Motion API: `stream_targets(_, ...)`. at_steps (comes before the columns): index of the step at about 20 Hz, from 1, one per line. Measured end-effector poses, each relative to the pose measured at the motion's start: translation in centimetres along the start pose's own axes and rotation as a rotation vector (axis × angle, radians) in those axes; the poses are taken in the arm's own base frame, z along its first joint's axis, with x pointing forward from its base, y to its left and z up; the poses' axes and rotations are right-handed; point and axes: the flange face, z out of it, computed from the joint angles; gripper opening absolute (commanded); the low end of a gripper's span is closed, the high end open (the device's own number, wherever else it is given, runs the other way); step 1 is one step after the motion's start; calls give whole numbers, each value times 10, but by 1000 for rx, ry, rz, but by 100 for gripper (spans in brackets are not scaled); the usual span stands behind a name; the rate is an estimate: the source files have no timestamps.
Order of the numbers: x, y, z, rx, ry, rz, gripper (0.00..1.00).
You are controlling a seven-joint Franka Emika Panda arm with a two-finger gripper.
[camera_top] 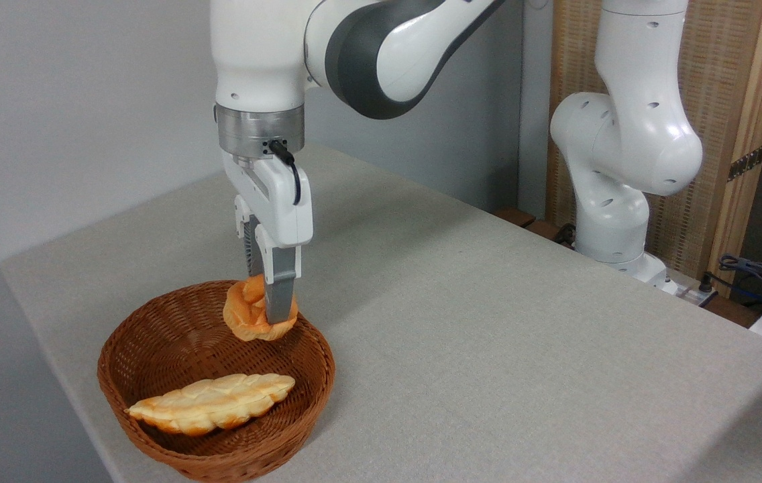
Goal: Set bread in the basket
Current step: 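Lift the orange roll and carry it over the wicker basket, then lower the roll into the basket beside the flat bread and release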
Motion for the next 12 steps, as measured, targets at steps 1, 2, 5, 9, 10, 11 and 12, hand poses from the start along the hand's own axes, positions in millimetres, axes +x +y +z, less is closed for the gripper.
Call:
stream_targets(1,0,-1,0,1,1,0,100)
stream_targets(2,1,-1,0,2,2,0,100)
stream_targets(5,1,-1,-1,4,3,-1,100)
stream_targets(9,1,-1,-2,4,4,-1,100)
stream_targets(10,1,-1,-2,5,4,-1,100)
stream_targets(11,1,-1,-2,5,4,-1,100)
stream_targets(12,1,-1,-2,5,4,-1,100)
